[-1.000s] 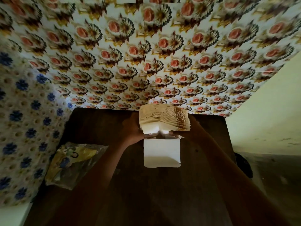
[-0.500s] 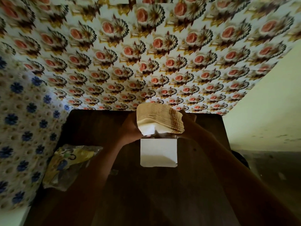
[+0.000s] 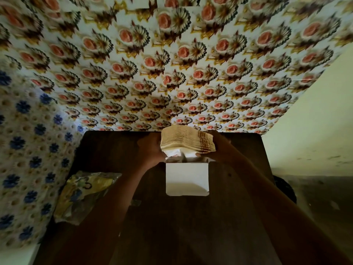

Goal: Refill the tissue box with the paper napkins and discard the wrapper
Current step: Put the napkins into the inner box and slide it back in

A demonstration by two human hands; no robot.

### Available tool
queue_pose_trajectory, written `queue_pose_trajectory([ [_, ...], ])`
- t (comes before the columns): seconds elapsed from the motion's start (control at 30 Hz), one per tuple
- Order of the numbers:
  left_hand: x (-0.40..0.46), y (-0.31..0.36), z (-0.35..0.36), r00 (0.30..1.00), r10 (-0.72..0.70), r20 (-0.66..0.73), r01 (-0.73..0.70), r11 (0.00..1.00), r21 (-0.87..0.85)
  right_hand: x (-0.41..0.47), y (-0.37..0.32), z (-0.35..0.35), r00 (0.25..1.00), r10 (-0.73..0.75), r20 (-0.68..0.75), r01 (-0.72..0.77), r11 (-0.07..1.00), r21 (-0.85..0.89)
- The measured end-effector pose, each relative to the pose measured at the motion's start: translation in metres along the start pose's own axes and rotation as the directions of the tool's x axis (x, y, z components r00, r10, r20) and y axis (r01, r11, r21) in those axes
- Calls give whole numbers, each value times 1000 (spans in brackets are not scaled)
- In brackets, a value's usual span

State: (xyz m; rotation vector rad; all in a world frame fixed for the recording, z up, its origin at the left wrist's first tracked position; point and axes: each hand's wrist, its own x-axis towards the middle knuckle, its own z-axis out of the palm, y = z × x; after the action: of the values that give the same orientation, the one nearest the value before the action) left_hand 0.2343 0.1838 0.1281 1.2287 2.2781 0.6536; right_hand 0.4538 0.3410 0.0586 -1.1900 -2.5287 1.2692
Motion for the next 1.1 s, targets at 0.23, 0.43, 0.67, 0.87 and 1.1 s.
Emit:
queue_pose_trajectory([
  [0.23,-2,2,12,997,18,-78,-10,994,106,-24,-53,-17,1000,18,-13,-20,990,-142],
  [0.43,2,-10,6,988,-56,141,63,997,-49,-29,-56,-20,999,-36,21,37,997,-62],
  [0.67,0,-5,-2,983,139,122,-125,986,-110,-30,-60,-22,991,-103,-89,112,988,105],
  [0.87,10,5,12,966,238,105,-250,959,130,-26,-55,-15,998,-58,-15,54,976,-209],
  [1.1,11,1,15,932,330,152,-363,854,372,-25,-70,-12,989,-143,36,143,874,-465],
])
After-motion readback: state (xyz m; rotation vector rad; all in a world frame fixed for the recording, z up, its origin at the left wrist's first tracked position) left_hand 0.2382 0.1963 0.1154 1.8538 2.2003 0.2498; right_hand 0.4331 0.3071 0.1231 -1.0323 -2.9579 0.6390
